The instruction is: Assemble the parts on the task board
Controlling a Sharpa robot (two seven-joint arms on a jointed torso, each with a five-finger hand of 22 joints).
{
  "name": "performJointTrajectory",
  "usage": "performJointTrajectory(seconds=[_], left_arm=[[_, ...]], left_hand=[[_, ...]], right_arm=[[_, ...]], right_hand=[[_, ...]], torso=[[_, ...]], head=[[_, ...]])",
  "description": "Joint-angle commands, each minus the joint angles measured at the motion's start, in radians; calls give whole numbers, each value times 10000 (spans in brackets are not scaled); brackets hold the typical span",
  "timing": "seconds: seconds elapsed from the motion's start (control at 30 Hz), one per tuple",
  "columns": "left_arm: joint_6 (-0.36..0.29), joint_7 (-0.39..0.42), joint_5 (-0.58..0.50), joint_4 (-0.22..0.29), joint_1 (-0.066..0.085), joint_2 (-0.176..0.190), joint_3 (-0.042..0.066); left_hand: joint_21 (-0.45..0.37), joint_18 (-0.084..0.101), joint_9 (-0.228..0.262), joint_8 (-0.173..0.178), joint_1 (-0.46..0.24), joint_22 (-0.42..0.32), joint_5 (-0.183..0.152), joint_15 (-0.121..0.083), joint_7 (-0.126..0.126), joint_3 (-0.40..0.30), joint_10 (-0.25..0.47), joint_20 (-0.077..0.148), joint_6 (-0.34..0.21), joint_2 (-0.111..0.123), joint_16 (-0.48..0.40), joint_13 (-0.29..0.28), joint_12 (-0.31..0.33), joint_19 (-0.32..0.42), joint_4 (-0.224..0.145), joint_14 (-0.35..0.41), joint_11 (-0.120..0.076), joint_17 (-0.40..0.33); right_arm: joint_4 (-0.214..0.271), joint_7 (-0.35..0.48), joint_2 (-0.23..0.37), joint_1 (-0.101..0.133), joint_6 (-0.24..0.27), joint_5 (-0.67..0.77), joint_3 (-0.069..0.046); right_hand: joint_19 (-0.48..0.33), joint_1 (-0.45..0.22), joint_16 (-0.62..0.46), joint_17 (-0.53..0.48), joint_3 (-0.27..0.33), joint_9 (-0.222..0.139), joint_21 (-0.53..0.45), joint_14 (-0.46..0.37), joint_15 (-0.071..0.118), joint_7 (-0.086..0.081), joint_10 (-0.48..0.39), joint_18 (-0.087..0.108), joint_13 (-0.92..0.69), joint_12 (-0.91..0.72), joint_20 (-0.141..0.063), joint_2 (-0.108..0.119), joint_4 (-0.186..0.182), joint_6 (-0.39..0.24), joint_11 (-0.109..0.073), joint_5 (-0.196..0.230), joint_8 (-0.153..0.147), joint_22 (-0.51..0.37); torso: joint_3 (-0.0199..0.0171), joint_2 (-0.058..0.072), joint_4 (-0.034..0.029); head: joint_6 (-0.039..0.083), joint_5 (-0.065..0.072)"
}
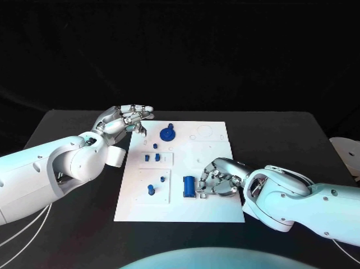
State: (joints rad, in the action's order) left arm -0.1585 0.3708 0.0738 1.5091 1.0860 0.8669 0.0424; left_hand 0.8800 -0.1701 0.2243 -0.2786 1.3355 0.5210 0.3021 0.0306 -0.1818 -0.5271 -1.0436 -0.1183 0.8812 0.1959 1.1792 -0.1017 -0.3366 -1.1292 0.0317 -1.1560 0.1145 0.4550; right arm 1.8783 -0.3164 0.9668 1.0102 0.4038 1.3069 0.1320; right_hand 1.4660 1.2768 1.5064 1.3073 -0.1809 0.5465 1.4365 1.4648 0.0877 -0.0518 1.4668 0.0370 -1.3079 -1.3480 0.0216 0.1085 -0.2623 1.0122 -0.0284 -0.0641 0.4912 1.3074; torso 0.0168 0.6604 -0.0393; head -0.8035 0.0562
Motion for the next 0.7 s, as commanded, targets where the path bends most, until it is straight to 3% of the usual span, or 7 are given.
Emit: performJointTrajectory(seconds=[0.03,0.6,0.7], left_arm=[[155,27,29,25,3,-6,6],[167,35,49,65,3,13,5],[179,37,53,71,3,14,5]], left_hand=[[-52,-145,-9,25,-15,-9,-4,-2,-31,56,56,11,-46,-75,52,-17,-31,-56,25,28,-17,-9],[-52,-145,-9,25,-15,-9,-4,-2,-31,56,56,11,-46,-75,52,-17,-31,-56,25,28,-17,-9],[-52,-145,-9,25,-15,-9,-4,-2,-31,56,56,11,-46,-75,52,-17,-31,-56,25,28,-17,-9]], right_arm=[[114,338,231,26,9,-134,1],[301,-815,1701,49,100,1903,8],[338,-982,1759,-21,67,2070,13]], right_hand=[[339,-2,-45,658,40,-20,-43,678,-45,-8,20,-38,-828,60,48,130,-28,-116,67,36,-65,2066],[272,-62,-139,476,183,-271,-193,634,-228,-253,-126,-12,-619,375,211,192,-210,-428,280,-46,-559,2022],[289,-287,-144,484,335,-282,-176,638,-241,-244,-125,-15,-610,399,249,249,-272,-287,282,-487,-602,2035]], torso=[[16,-11,9],[5,-4,27],[6,-3,18]], head=[[22,45],[68,283],[65,317]])
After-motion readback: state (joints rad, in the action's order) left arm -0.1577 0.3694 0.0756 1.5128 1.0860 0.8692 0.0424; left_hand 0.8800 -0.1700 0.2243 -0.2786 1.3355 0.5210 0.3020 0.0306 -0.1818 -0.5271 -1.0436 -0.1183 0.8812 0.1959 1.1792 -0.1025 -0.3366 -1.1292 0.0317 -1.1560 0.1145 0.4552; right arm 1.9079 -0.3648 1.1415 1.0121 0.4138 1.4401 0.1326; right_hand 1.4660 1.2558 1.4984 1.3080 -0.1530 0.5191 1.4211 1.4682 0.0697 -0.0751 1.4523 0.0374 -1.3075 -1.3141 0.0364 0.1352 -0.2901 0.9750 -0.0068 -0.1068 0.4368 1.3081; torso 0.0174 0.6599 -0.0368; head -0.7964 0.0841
